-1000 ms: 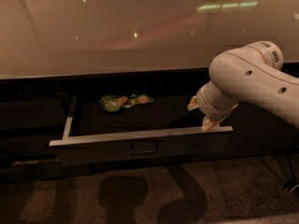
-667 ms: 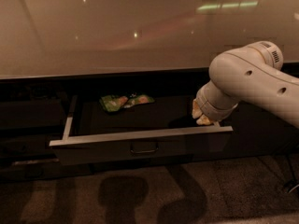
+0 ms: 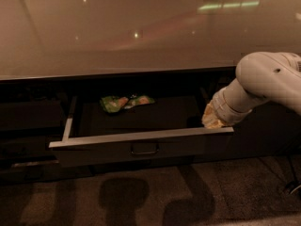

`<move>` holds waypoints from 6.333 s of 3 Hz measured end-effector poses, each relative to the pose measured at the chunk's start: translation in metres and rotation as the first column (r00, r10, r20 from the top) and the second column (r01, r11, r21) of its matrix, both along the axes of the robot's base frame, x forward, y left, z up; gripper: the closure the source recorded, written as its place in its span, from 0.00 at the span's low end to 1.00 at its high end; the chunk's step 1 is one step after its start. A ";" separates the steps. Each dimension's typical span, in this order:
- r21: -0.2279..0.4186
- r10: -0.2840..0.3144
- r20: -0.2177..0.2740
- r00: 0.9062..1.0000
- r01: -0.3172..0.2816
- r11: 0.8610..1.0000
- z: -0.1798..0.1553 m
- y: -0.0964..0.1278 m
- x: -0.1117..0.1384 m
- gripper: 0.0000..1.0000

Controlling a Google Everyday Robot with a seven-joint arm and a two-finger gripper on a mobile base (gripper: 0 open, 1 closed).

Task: Open top drawer

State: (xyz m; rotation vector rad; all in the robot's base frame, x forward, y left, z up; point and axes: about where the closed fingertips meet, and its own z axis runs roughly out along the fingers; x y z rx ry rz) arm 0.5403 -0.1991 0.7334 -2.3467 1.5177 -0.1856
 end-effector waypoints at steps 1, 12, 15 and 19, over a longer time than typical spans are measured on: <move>0.167 0.120 -0.067 0.991 -0.107 0.980 -0.014 0.014 0.004 1.00; 0.237 0.143 -0.241 0.960 -0.084 0.968 -0.097 -0.013 0.057 0.11; 0.237 0.142 -0.241 0.960 -0.084 0.968 -0.095 -0.001 0.059 0.00; 0.239 0.125 -0.251 0.960 -0.064 0.969 -0.096 -0.003 0.035 0.00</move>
Offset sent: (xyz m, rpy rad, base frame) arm 0.0037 0.0129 -0.0130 0.1490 0.0701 0.0969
